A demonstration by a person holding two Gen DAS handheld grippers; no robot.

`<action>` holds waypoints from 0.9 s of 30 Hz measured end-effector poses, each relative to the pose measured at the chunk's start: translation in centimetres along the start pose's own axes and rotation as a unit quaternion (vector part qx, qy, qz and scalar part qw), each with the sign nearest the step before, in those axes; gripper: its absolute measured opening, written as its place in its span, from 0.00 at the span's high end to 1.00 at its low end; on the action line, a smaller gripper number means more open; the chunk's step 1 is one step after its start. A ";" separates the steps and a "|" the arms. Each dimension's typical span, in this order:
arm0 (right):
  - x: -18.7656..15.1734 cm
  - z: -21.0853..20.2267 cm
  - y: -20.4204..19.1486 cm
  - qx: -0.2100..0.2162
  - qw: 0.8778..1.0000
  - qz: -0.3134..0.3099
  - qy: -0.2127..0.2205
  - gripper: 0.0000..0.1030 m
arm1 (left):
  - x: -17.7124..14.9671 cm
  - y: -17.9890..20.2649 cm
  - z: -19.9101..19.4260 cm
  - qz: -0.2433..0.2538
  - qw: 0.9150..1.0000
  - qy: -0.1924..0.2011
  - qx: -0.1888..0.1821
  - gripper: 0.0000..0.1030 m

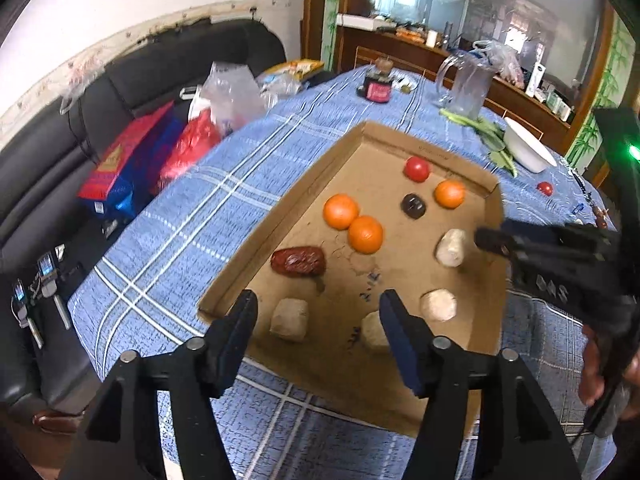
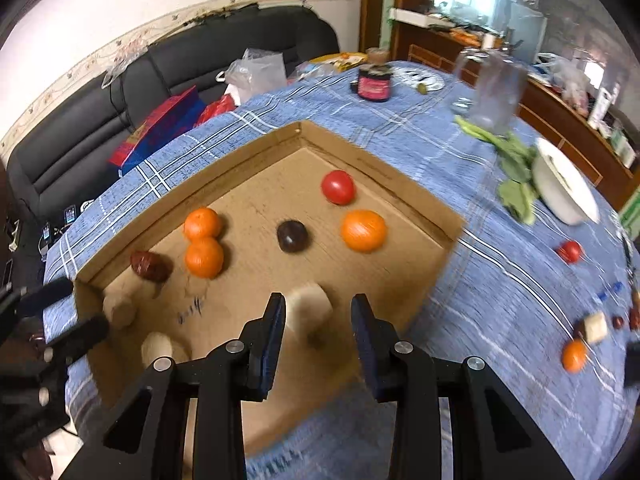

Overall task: Organize fruits
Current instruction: 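Withdraw both open tools from the tray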

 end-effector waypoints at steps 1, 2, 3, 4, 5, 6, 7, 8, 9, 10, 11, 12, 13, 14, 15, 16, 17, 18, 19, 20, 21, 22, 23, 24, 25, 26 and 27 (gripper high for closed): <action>-0.7 -1.0 0.4 -0.002 1.000 0.007 0.005 0.58 | 0.1 0.4 -0.3 0.003 1.000 0.003 -0.001 0.34; -1.2 -1.6 0.7 -0.003 1.000 0.013 0.009 0.50 | 0.2 0.8 -0.6 0.006 1.000 0.007 -0.004 0.34; -1.7 -2.4 1.1 -0.005 1.000 0.021 0.015 0.46 | 0.3 1.3 -0.8 0.009 1.000 0.009 -0.007 0.34; -2.5 -3.3 1.7 -0.008 0.999 0.033 0.021 0.41 | 0.4 1.9 -1.1 0.013 1.000 0.012 -0.010 0.34; -3.1 -4.0 2.2 -0.010 0.999 0.040 0.025 0.41 | 0.5 2.5 -1.3 0.016 1.000 0.015 -0.013 0.33; -3.7 -4.6 2.7 -0.013 0.998 0.048 0.029 0.41 | 0.6 3.1 -1.4 0.021 0.999 0.017 -0.017 0.33; -4.4 -5.4 3.4 -0.016 0.998 0.057 0.032 0.41 | 0.7 3.8 -1.6 0.026 0.999 0.019 -0.020 0.33; -5.2 -6.2 4.2 -0.023 0.997 0.066 0.035 0.41 | 0.8 4.4 -1.8 0.030 0.999 0.021 -0.024 0.33; -5.7 -6.7 4.8 -0.029 0.996 0.073 0.038 0.41 | 0.9 5.1 -1.9 0.034 0.999 0.023 -0.028 0.32; -6.4 -7.5 5.5 -0.035 0.995 0.082 0.040 0.41 | 0.9 5.7 -2.1 0.038 0.998 0.024 -0.032 0.32; -7.2 -8.2 6.3 -0.039 0.994 0.094 0.043 0.42 | 0.9 6.6 -2.3 0.043 0.998 0.026 -0.037 0.32; -8.1 -8.9 7.2 -0.043 0.992 0.106 0.045 0.42 | 0.9 7.3 -2.4 0.047 0.998 0.027 -0.041 0.32; -8.6 -9.5 8.0 -0.048 0.991 0.115 0.047 0.42 | 1.0 8.4 -2.5 0.055 0.997 0.027 -0.047 0.32; -9.3 -10.2 8.8 -0.054 0.989 0.126 0.050 0.42 | 1.0 9.0 -2.6 0.060 0.997 0.027 -0.050 0.32; -10.0 -10.8 9.6 -0.058 0.988 0.135 0.052 0.42 | 1.0 10.1 -2.7 0.067 0.996 0.028 -0.055 0.32; -10.9 -11.5 10.7 -0.065 0.985 0.148 0.054 0.42 | 0.9 10.8 -2.8 0.073 0.995 0.028 -0.058 0.31; -11.5 -12.0 11.4 -0.071 0.983 0.157 0.056 0.42 | 0.8 12.0 -2.9 0.082 0.994 0.027 -0.064 0.31; -12.1 -12.5 12.2 -0.076 0.982 0.166 0.057 0.42 | 0.7 13.0 -2.9 0.089 0.993 0.026 -0.068 0.30; -13.1 -13.1 13.4 -0.083 0.979 0.179 0.059 0.42 | 0.6 14.1 -3.0 0.098 0.992 0.025 -0.071 0.29; -13.7 -13.6 14.2 -0.090 0.976 0.187 0.060 0.42 | 0.5 15.1 -3.0 0.105 0.991 0.024 -0.074 0.29; -14.2 -13.9 15.0 -0.096 0.974 0.194 0.061 0.42 | 0.3 16.0 -3.1 0.113 0.990 0.022 -0.077 0.29; -14.9 -14.4 16.1 -0.104 0.972 0.203 0.062 0.42 | 0.2 17.1 -3.1 0.122 0.989 0.021 -0.079 0.29; -15.3 -14.7 17.0 -0.110 0.970 0.210 0.062 0.42 | 0.1 18.0 -3.1 0.129 0.988 0.020 -0.082 0.29; -15.6 -15.0 17.8 -0.114 0.968 0.215 0.063 0.42 | 0.0 18.7 -3.0 0.134 0.987 0.019 -0.083 0.29; -15.8 -15.3 19.0 -0.120 0.966 0.222 0.065 0.42 | 0.0 19.4 -2.9 0.139 0.987 0.016 -0.085 0.29; -15.8 -15.4 19.9 -0.122 0.964 0.225 0.066 0.42 | -0.1 20.3 -2.7 0.147 0.985 0.011 -0.086 0.29; -15.7 -15.4 20.6 -0.121 0.964 0.227 0.068 0.42 | -0.1 21.0 -2.5 0.152 0.985 0.006 -0.085 0.29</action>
Point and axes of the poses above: each gripper's, at about its wrist camera, not at the fingertips, and z roughly the way its jaws point, y to its right, x to its top, the point moved 2 cm from there along z, roughly the way its jaws point, and after that the axes turned 11 degrees about x, right-handed, at the moved point
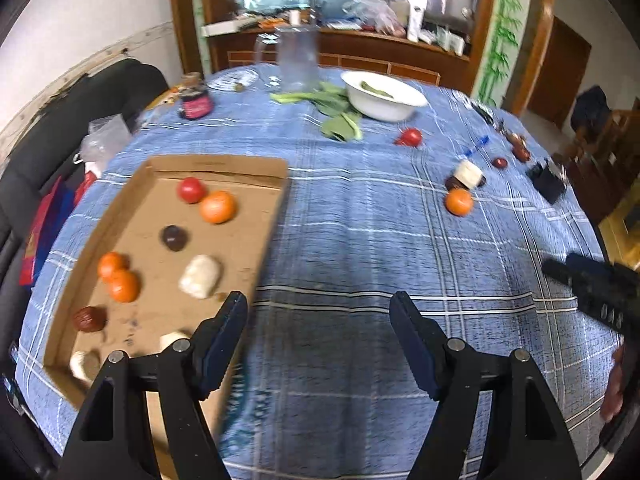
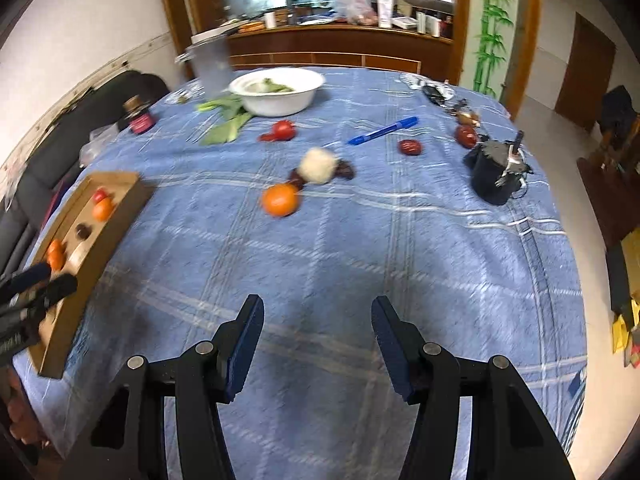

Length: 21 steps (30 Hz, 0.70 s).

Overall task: Organize fruits
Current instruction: 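Withdraw both open tools from the tray, then grasp a mandarin with the right tool while the left tool grasps a tan cube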

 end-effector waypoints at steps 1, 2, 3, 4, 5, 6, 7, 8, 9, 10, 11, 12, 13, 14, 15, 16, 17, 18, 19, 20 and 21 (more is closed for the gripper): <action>0.7 0.4 0.9 0.002 1.000 0.006 0.001 0.42 | 0.2 0.6 0.3 0.004 1.000 -0.005 0.000 0.29; 1.3 0.9 1.4 0.003 1.000 0.009 0.003 0.42 | 0.3 1.0 0.4 0.006 1.000 -0.006 0.000 0.29; 1.8 1.4 1.7 0.010 1.000 0.008 0.002 0.42 | 0.4 1.2 0.6 0.007 1.000 -0.007 0.002 0.29; 2.6 2.3 1.9 0.014 1.000 0.006 -0.001 0.42 | 0.5 1.4 0.8 0.007 1.000 -0.008 0.004 0.29; 3.2 3.1 1.9 0.013 1.000 0.003 -0.001 0.42 | 0.6 1.6 0.9 0.008 1.000 -0.010 0.005 0.29; 3.8 4.1 1.7 0.024 1.000 -0.001 -0.004 0.42 | 0.7 1.7 1.1 0.008 1.000 -0.013 0.007 0.29; 4.4 5.1 1.3 0.033 0.999 -0.005 -0.008 0.42 | 0.7 1.7 1.3 0.008 1.000 -0.016 0.009 0.29; 4.8 5.9 1.0 0.036 0.999 -0.008 -0.009 0.42 | 0.6 1.8 1.5 0.008 1.000 -0.021 0.010 0.29; 5.2 6.9 0.6 0.038 0.999 -0.011 -0.011 0.42 | 0.7 1.7 1.7 0.008 1.000 -0.025 0.011 0.29; 5.5 7.9 0.2 0.041 0.999 -0.017 -0.014 0.42 | 0.7 1.7 1.8 0.008 0.999 -0.028 0.013 0.29; 5.9 8.8 -0.1 0.039 0.999 -0.022 -0.016 0.42 | 0.8 1.6 2.0 0.007 0.999 -0.030 0.015 0.29; 6.2 9.7 -0.4 0.044 0.999 -0.023 -0.021 0.42 | 0.9 1.5 2.1 0.007 0.999 -0.030 0.018 0.29; 6.3 10.4 -0.5 0.049 0.998 -0.024 -0.025 0.42 | 1.0 1.4 2.2 0.007 0.999 -0.030 0.021 0.29; 6.4 10.9 -0.6 0.051 0.998 -0.023 -0.026 0.42 | 1.1 1.4 2.3 0.008 0.999 -0.030 0.022 0.29; 6.5 11.3 -0.5 0.052 0.998 -0.023 -0.027 0.42 | 1.2 1.4 2.4 0.009 0.999 -0.031 0.021 0.29; 6.6 11.8 -0.6 0.055 0.998 -0.024 -0.028 0.42 | 1.5 1.4 2.6 0.010 0.999 -0.032 0.022 0.29; 6.6 11.8 -0.6 0.052 0.998 -0.031 -0.020 0.45 | 1.7 1.6 2.8 0.013 0.999 -0.032 0.024 0.29; 6.7 11.9 -0.6 0.048 0.998 -0.036 -0.017 0.52 | 2.0 1.8 3.0 0.016 0.999 -0.032 0.024 0.29; 6.7 11.9 -0.5 0.050 0.998 -0.037 -0.016 0.63 | 2.4 2.2 3.2 0.019 0.999 -0.033 0.023 0.29; 6.7 11.7 -0.4 0.067 0.997 -0.035 -0.013 0.66 | 2.7 2.6 3.4 0.022 0.999 -0.033 0.022 0.29; 6.6 11.4 -0.2 0.069 0.997 -0.030 -0.012 0.66 | 3.1 3.0 3.6 0.024 0.999 -0.033 0.020 0.29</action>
Point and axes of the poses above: each gripper's, at about its wrist camera, not at the fingertips, and z roughly the way its jaws point, y to its right, x to its top, the point moved 2 cm from there along z, roughly the way its jaws point, and after that the axes turned 11 degrees about x, right-handed, at the moved point
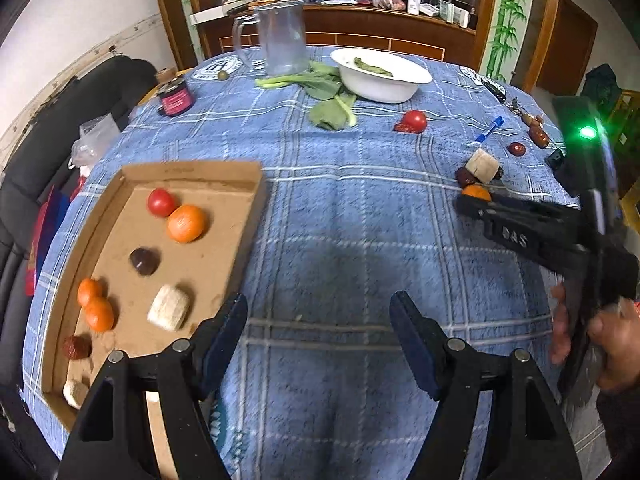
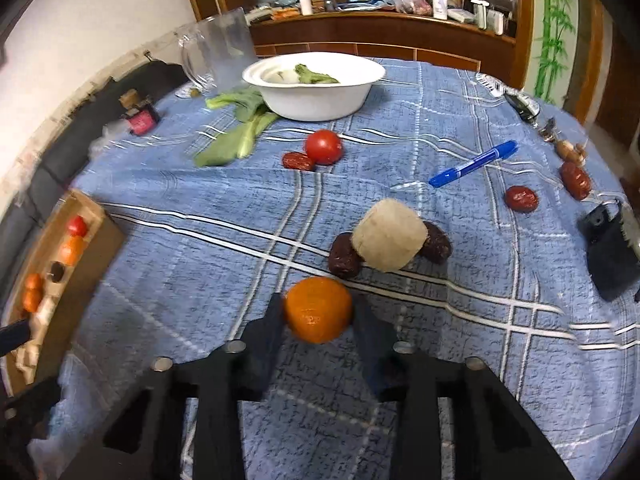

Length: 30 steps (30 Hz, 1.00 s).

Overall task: Organize fruits
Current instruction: 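Grasp a mandarin with the right tool while the left tool grasps a tan cube, then carry the mandarin in the right tool while the left tool carries the tan cube to the tray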

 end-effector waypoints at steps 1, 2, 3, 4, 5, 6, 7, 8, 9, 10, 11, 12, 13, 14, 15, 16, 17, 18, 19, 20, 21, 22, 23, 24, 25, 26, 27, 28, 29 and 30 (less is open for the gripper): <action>-0.2 -0.7 0.2 -0.006 1.000 0.003 0.005 0.66 | 0.6 0.8 0.2 0.006 1.000 0.001 -0.004 0.29; -0.4 -1.3 0.5 -0.007 1.000 0.002 0.010 0.66 | 0.9 1.3 0.4 0.010 1.000 0.002 -0.006 0.29; -0.6 -2.0 0.8 -0.010 1.000 0.001 0.014 0.66 | 1.5 2.3 0.6 0.018 1.000 0.003 -0.012 0.29; -1.1 -3.2 1.4 -0.014 1.000 0.003 0.020 0.66 | 2.1 3.1 0.8 0.024 1.000 0.004 -0.017 0.29; -1.5 -4.0 1.9 -0.020 1.000 0.005 0.023 0.66 | 2.8 4.3 1.1 0.030 0.999 0.003 -0.025 0.29; -1.9 -4.9 2.4 -0.029 0.999 0.007 0.024 0.66 | 3.4 5.2 1.3 0.035 0.999 0.004 -0.033 0.29; -2.6 -6.0 3.2 -0.042 0.999 0.006 0.027 0.66 | 4.2 6.5 1.6 0.039 0.998 0.006 -0.040 0.29; -3.0 -6.7 3.8 -0.050 0.998 0.006 0.028 0.66 | 4.8 7.4 1.8 0.042 0.998 0.009 -0.045 0.29; -3.5 -7.3 4.3 -0.060 0.998 0.006 0.027 0.66 | 5.5 8.4 2.0 0.045 0.998 0.013 -0.051 0.29; -4.2 -8.0 5.1 -0.073 0.997 0.007 0.026 0.66 | 6.4 9.7 2.3 0.048 0.997 0.016 -0.059 0.30; -4.6 -8.5 5.6 -0.079 0.997 0.009 0.024 0.66 | 7.0 10.7 2.5 0.050 0.996 0.017 -0.067 0.30; -5.0 -8.9 6.1 -0.082 0.996 0.013 0.023 0.66 | 7.6 11.5 2.6 0.052 0.996 0.018 -0.075 0.30; -5.5 -9.3 6.7 -0.084 0.996 0.020 0.024 0.66 | 8.4 12.8 2.8 0.060 0.994 0.023 -0.092 0.30; -5.9 -9.7 7.4 -0.083 0.996 0.029 0.024 0.66 | 8.9 13.5 2.9 0.069 0.993 0.027 -0.096 0.30; -6.1 -9.8 7.8 -0.081 0.996 0.035 0.024 0.66 | 9.5 14.6 3.1 0.082 0.991 0.036 -0.098 0.30; -6.3 -10.1 8.4 -0.078 0.996 0.042 0.025 0.66 | 9.9 15.3 3.3 0.095 0.989 0.043 -0.101 0.30; -6.5 -10.1 8.7 -0.077 0.996 0.045 0.025 0.66 | 10.4 16.1 3.7 0.108 0.988 0.049 -0.098 0.30; -6.6 -10.2 9.0 -0.073 0.996 0.049 0.025 0.66 | 10.7 16.5 4.2 0.116 0.987 0.048 -0.098 0.29; -6.7 -10.2 9.2 -0.070 0.996 0.050 0.025 0.66 | 10.9 17.0 4.7 0.125 0.986 0.044 -0.097 0.30; -6.8 -10.2 9.3 -0.069 0.996 0.051 0.026 0.66 | 11.1 17.4 5.3 0.131 0.986 0.039 -0.093 0.30; -6.8 -10.1 9.5 -0.069 0.996 0.051 0.025 0.66 | 11.2 17.7 5.8 0.137 0.986 0.035 -0.091 0.30; -6.9 -10.0 9.6 -0.067 0.996 0.052 0.024 0.66 | 11.2 18.1 6.3 0.147 0.985 0.030 -0.087 0.30; -6.9 -10.0 9.8 -0.065 0.996 0.054 0.024 0.66 | 11.1 18.3 6.6 0.154 0.984 0.030 -0.081 0.30; -6.9 -9.9 9.8 -0.063 0.996 0.055 0.024 0.66 | 11.0 18.3 6.9 0.159 0.984 0.031 -0.076 0.30; -6.9 -9.7 9.8 -0.060 0.996 0.056 0.024 0.65 | 10.9 18.3 7.1 0.161 0.984 0.034 -0.073 0.37; -6.9 -9.6 9.9 -0.060 0.996 0.055 0.022 0.65 | 10.9 18.3 7.4 0.162 0.984 0.033 -0.074 0.44; -6.8 -9.4 9.8 -0.061 0.996 0.053 0.023 0.65 | 10.9 18.3 7.6 0.161 0.983 0.027 -0.082 0.58; -6.8 -9.4 9.6 -0.063 0.997 0.049 0.023 0.65 | 10.9 18.3 7.8 0.158 0.983 0.021 -0.094 0.66; -6.8 -9.4 9.5 -0.066 0.997 0.046 0.022 0.65 | 10.9 18.2 7.9 0.153 0.983 0.021 -0.095 0.66; -6.8 -9.3 9.5 -0.068 0.997 0.043 0.021 0.65 | 10.8 18.1 7.9 0.152 0.984 0.024 -0.092 0.66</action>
Point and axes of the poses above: each gripper's, at about its wrist camera, not at the fingertips, and z roughly the way its jaws point, y to its right, x to its top, the point moved 2 cm from there along z, roughly the way its jaws point, and after that the axes turned 11 degrees about x, right-handed, at the moved point
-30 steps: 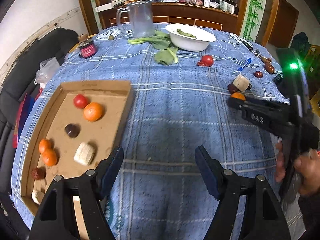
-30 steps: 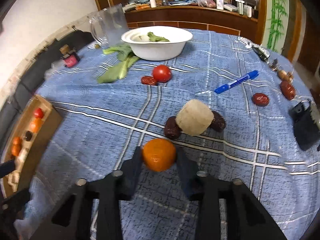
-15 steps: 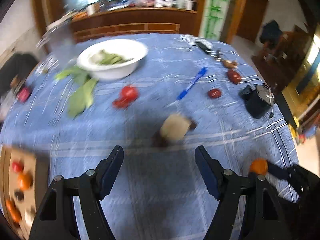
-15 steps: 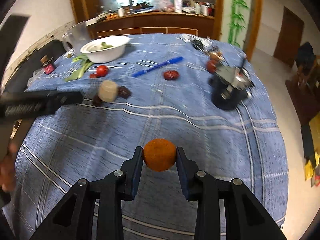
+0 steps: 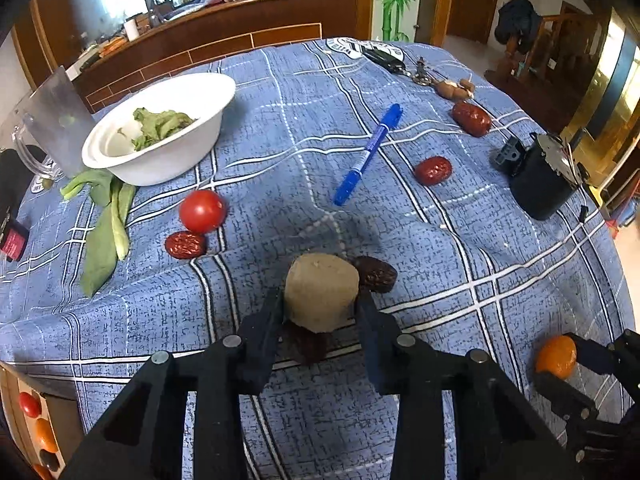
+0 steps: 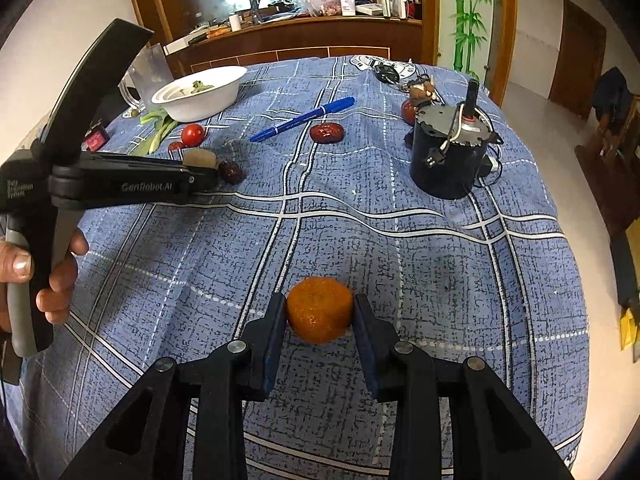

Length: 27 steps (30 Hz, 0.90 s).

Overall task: Organize fruits
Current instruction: 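Carry the mandarin in the right tool while the left tool carries the tan cube to the tray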

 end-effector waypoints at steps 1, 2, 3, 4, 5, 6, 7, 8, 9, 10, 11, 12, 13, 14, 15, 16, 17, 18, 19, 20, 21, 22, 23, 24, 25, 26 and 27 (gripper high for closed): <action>0.0 0.0 -0.2 -0.003 1.000 -0.005 -0.001 0.65 | 0.0 0.1 -0.1 0.002 1.000 0.004 0.004 0.66; -0.1 0.0 -0.2 -0.005 1.000 -0.008 0.000 0.65 | -0.1 0.1 -0.2 0.005 1.000 0.009 0.008 0.66; -0.1 0.0 -0.3 -0.006 1.000 -0.009 0.000 0.65 | -0.2 0.2 -0.5 0.006 1.000 0.017 0.014 0.66; -0.2 0.0 -0.4 -0.010 1.000 -0.011 0.001 0.66 | -0.2 0.2 -0.9 0.006 1.000 0.024 0.017 0.66; -0.2 0.0 -0.4 -0.014 1.000 -0.012 0.002 0.66 | -0.3 0.1 -1.3 0.004 0.999 0.029 0.018 0.66; -0.3 -0.1 -0.5 -0.019 1.000 -0.013 0.003 0.66 | -0.3 -0.1 -1.7 0.001 0.999 0.032 0.018 0.66; -0.3 -0.1 -0.6 -0.026 1.000 -0.015 0.002 0.66 | -0.5 -0.3 -2.2 -0.007 0.999 0.034 0.015 0.66; -0.4 -0.2 -0.8 -0.028 1.000 -0.015 0.001 0.66 | -0.6 -0.5 -2.6 -0.011 0.999 0.034 0.012 0.66; -0.4 -0.3 -0.9 -0.026 1.000 -0.015 0.001 0.66 | -0.8 -0.7 -3.1 -0.017 0.999 0.036 0.010 0.66; -0.5 -0.5 -1.1 -0.026 1.000 -0.016 0.001 0.66 | -1.3 -0.9 -3.7 -0.020 0.999 0.039 0.012 0.66; -0.5 -0.7 -1.3 -0.028 0.999 -0.018 0.002 0.66 | -1.6 -1.1 -4.2 -0.021 0.999 0.040 0.012 0.66; -0.6 -0.9 -1.6 -0.030 0.999 -0.022 0.002 0.66 | -2.0 -1.2 -4.7 -0.024 0.999 0.042 0.009 0.66; -0.7 -1.3 -2.0 -0.032 0.999 -0.027 0.004 0.66 | -2.7 -1.4 -5.4 -0.025 0.999 0.045 0.007 0.66; -0.8 -1.5 -2.2 -0.033 0.999 -0.029 0.005 0.66 | -3.1 -1.5 -5.9 -0.025 0.999 0.046 0.006 0.66; -1.0 -1.8 -2.6 -0.033 0.999 -0.030 0.006 0.66 | -3.8 -1.7 -6.4 -0.027 0.999 0.046 0.006 0.66; -1.2 -2.1 -2.8 -0.033 0.999 -0.030 0.007 0.66 | -4.5 -2.0 -7.0 -0.031 0.999 0.045 0.001 0.66; -1.4 -2.4 -3.0 -0.033 0.999 -0.030 0.008 0.66 | -5.0 -2.2 -7.3 -0.036 0.998 0.043 -0.004 0.66; -1.6 -2.6 -3.3 -0.033 0.999 -0.030 0.009 0.66 | -5.7 -2.5 -7.8 -0.042 0.998 0.042 -0.006 0.66; -2.0 -2.9 -3.6 -0.034 0.999 -0.030 0.010 0.66 | -6.8 -2.9 -8.5 -0.051 0.998 0.039 -0.007 0.66; -2.2 -3.1 -3.9 -0.036 0.999 -0.030 0.010 0.66 | -7.6 -3.3 -9.1 -0.055 0.998 0.038 -0.012 0.66; -2.6 -3.3 -4.2 -0.035 0.999 -0.031 0.010 0.66 | -8.6 -3.6 -9.7 -0.059 0.998 0.035 -0.015 0.66; -2.8 -3.5 -4.5 -0.034 0.999 -0.031 0.009 0.66 | -9.3 -3.7 -10.2 -0.061 0.997 0.035 -0.014 0.66; -3.3 -3.7 -4.9 -0.034 0.999 -0.032 0.009 0.66 | -10.3 -4.0 -10.8 -0.063 0.997 0.036 -0.015 0.66; -3.5 -3.9 -5.1 -0.035 0.999 -0.032 0.009 0.66 | -11.3 -4.3 -11.2 -0.064 0.997 0.034 -0.017 0.66; -3.7 -4.0 -5.4 -0.035 0.999 -0.032 0.009 0.66 | -12.3 -4.6 -11.7 -0.066 0.997 0.033 -0.021 0.66; -4.0 -4.2 -5.8 -0.036 0.999 -0.030 0.009 0.66 | -13.4 -4.9 -12.1 -0.069 0.997 0.029 -0.026 0.66; -4.2 -4.3 -6.0 -0.035 0.999 -0.028 0.008 0.66 | -14.4 -5.2 -12.4 -0.072 0.997 0.024 -0.034 0.66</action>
Point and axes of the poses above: each gripper's, at about its wrist camera, not at the fingertips, and z roughly the way its jaws point, y to its right, x to its top, the point moved 2 cm from there along z, roughly the way its jaws point, and after that the axes turned 11 degrees about x, right-handed, at the moved point
